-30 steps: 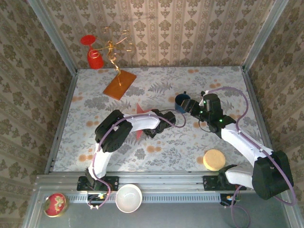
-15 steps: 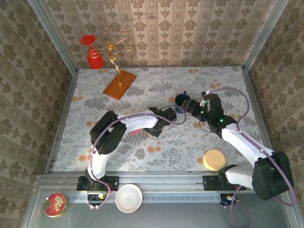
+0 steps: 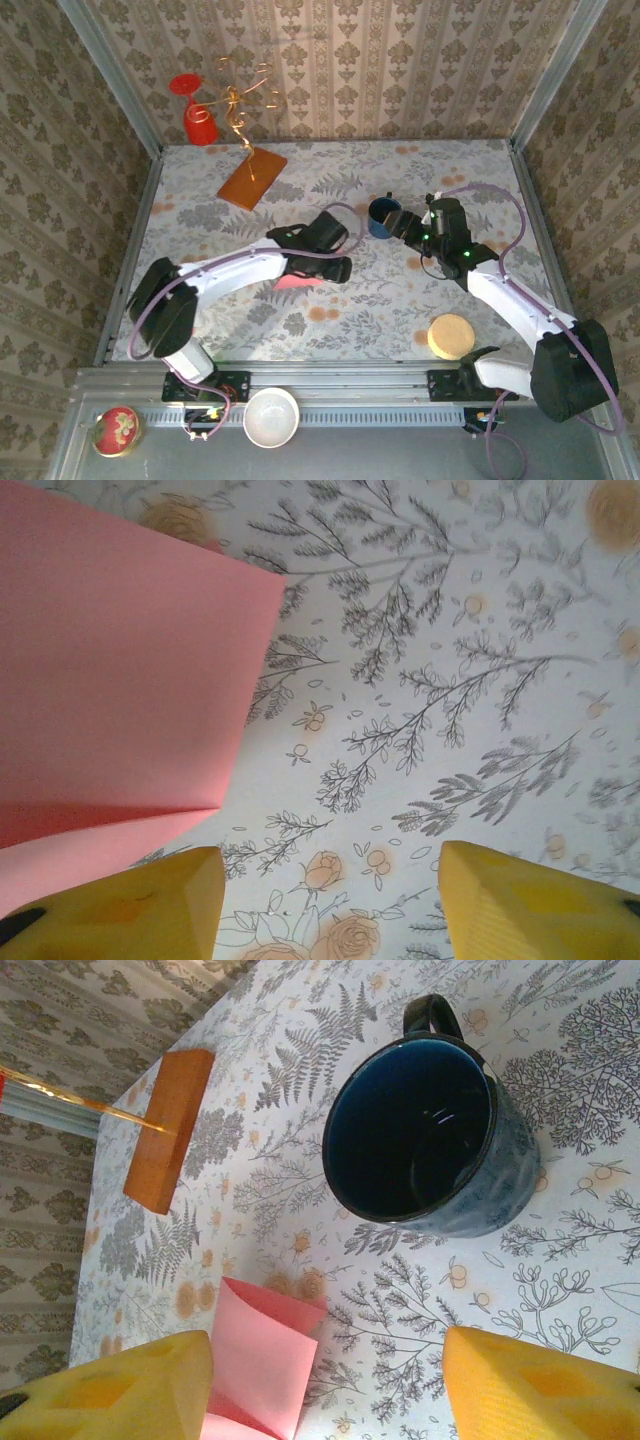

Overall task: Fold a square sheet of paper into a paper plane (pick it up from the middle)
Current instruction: Turn over the paper at the center of the table.

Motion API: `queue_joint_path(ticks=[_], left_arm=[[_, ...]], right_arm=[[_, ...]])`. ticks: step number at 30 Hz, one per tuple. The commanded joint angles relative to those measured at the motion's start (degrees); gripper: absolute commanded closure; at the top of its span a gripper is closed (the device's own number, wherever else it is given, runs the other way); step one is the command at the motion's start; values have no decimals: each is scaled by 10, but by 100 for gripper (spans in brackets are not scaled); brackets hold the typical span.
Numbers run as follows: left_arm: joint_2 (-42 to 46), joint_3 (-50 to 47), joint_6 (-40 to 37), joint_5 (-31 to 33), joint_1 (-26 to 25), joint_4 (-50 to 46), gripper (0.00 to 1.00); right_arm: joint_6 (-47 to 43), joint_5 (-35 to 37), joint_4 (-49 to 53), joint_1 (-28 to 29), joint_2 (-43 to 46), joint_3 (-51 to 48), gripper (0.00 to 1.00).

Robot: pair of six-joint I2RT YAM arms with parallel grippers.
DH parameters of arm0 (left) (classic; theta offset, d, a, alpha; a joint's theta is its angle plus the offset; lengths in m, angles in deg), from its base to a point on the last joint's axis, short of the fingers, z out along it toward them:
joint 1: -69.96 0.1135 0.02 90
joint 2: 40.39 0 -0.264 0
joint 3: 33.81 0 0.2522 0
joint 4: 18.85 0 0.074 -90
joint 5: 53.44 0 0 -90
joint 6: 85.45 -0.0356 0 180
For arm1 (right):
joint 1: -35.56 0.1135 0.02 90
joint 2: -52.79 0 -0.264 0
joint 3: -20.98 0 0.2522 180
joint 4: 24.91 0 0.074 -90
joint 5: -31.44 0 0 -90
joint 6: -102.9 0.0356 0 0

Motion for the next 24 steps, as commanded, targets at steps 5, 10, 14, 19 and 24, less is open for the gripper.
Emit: queue_joint_path(ticks=[5,10,14,19,24], left_arm=[[69,-96,41,-82,101,75,37],[85,-143,49,-106,143,96,36],[84,-168,61,-132,166,124,36],[61,-176,64,-144,190,149,36],[32,-171,78,-169,207,184,38]], right_arm=[[7,-7,16,22,-38,34,36],[16,-47,16,29,-73,54,36],[21,-55,14,39,-96,64,36],[24,-53,13,57,-108,73,36],[28,-50,12,69,-130,75,36]])
